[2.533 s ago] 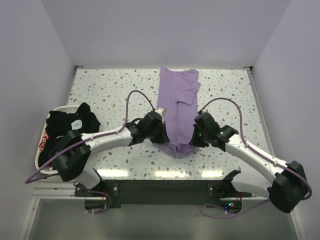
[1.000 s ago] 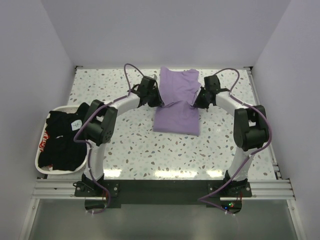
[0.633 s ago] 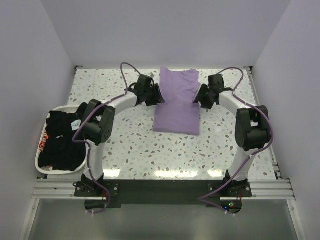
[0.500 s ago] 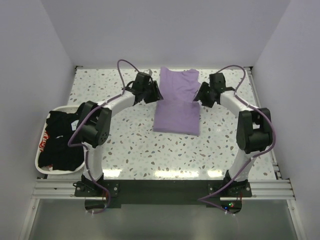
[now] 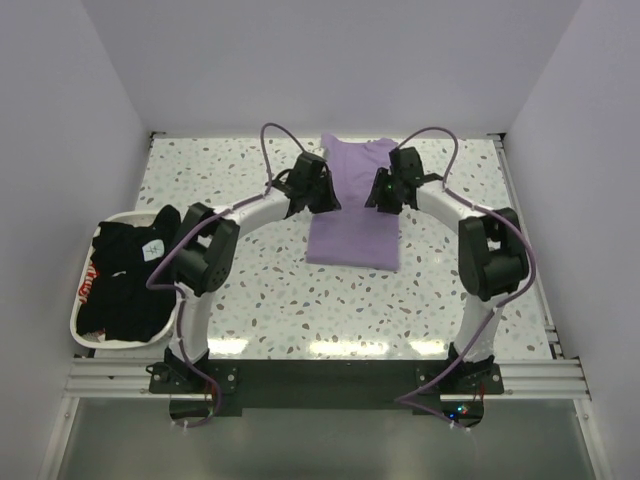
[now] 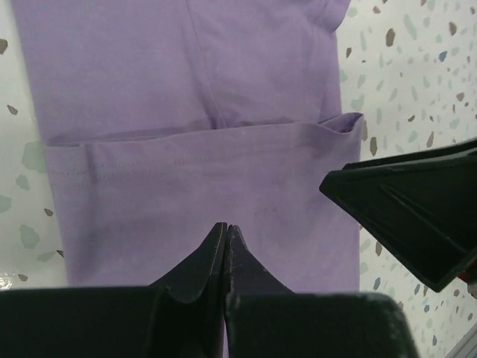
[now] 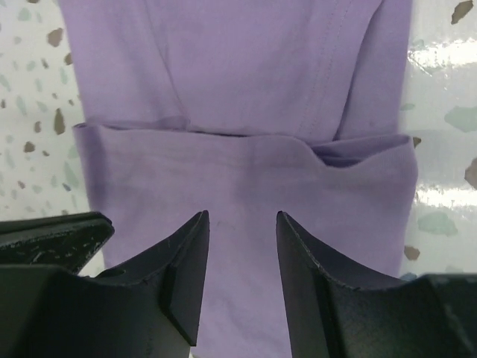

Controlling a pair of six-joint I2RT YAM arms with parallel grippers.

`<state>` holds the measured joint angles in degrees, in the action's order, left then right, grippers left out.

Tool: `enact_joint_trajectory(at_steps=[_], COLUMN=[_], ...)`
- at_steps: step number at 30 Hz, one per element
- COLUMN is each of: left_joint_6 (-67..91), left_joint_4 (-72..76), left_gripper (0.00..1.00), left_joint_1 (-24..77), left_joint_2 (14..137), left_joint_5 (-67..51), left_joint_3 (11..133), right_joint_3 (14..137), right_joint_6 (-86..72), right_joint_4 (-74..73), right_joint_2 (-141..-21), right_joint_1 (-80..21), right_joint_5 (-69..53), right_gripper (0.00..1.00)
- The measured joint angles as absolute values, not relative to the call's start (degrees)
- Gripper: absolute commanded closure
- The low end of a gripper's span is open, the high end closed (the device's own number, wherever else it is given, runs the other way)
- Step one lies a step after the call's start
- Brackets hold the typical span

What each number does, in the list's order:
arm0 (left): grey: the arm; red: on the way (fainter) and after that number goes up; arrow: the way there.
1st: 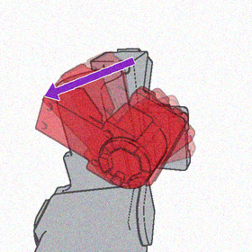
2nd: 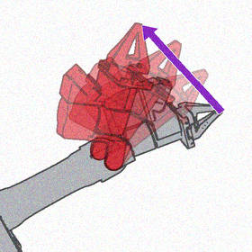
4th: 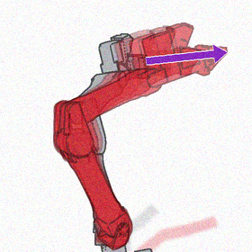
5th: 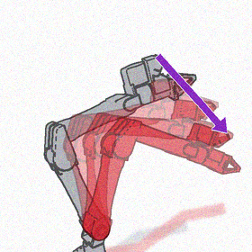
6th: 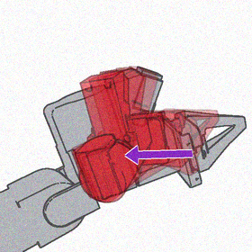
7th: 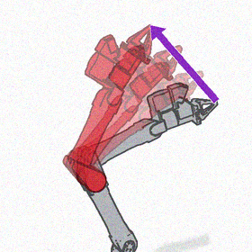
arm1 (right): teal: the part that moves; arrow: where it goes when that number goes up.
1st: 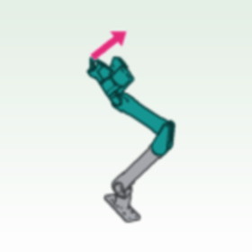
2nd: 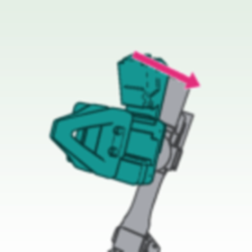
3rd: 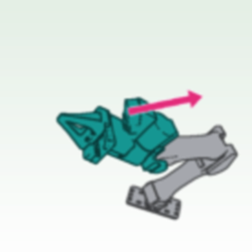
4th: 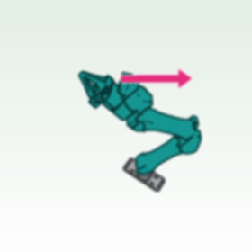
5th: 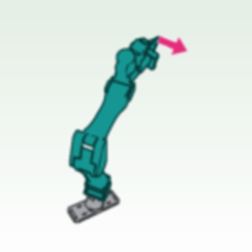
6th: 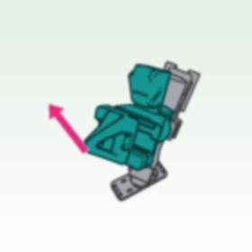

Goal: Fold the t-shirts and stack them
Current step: Fold the tshirt

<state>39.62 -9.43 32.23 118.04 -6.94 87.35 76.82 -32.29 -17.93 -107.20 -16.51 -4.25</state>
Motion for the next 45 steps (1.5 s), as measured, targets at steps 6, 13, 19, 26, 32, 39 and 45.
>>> enact_joint_trajectory(at_steps=[6, 13, 19, 26, 32, 39, 45], left_joint_6=[39.6, 39.9, 41.2, 41.3, 40.8, 40.9, 41.5], left_joint_4=[-9.5, -9.7, -7.7, -8.2, -10.2, -9.3, -5.0], left_gripper=[1.0, 1.0, 1.0, 0.99, 0.94, 0.91, 0.91], left_joint_1=[31.6, 30.2, 30.0, 29.9, 29.5, 29.7, 33.6], left_joint_2=[122.7, 123.9, 122.8, 120.7, 118.1, 109.6, 102.2], left_joint_5=[-7.2, -6.3, -6.1, -5.5, -5.0, -5.9, -6.5], left_joint_3=[88.9, 86.1, 83.2, 80.8, 79.8, 75.1, 65.4], right_joint_3=[84.0, 88.7, 89.3, 89.6, 89.6, 81.4, 69.2], right_joint_6=[-30.3, -26.9, -24.7, -22.6, -22.3, -23.8, -26.2], right_joint_4=[-20.4, -24.9, -26.3, -26.6, -26.7, -26.5, -22.7], right_joint_2=[-116.4, -119.9, -120.2, -120.4, -119.9, -106.1, -91.8], right_joint_1=[-16.4, -16.3, -16.3, -16.3, -16.1, -16.9, -23.7], right_joint_5=[-2.8, 3.5, 6.5, 8.0, 7.8, 7.4, 7.4], right_gripper=[0.55, 0.51, 0.41, 0.36, 0.35, 0.36, 0.39])
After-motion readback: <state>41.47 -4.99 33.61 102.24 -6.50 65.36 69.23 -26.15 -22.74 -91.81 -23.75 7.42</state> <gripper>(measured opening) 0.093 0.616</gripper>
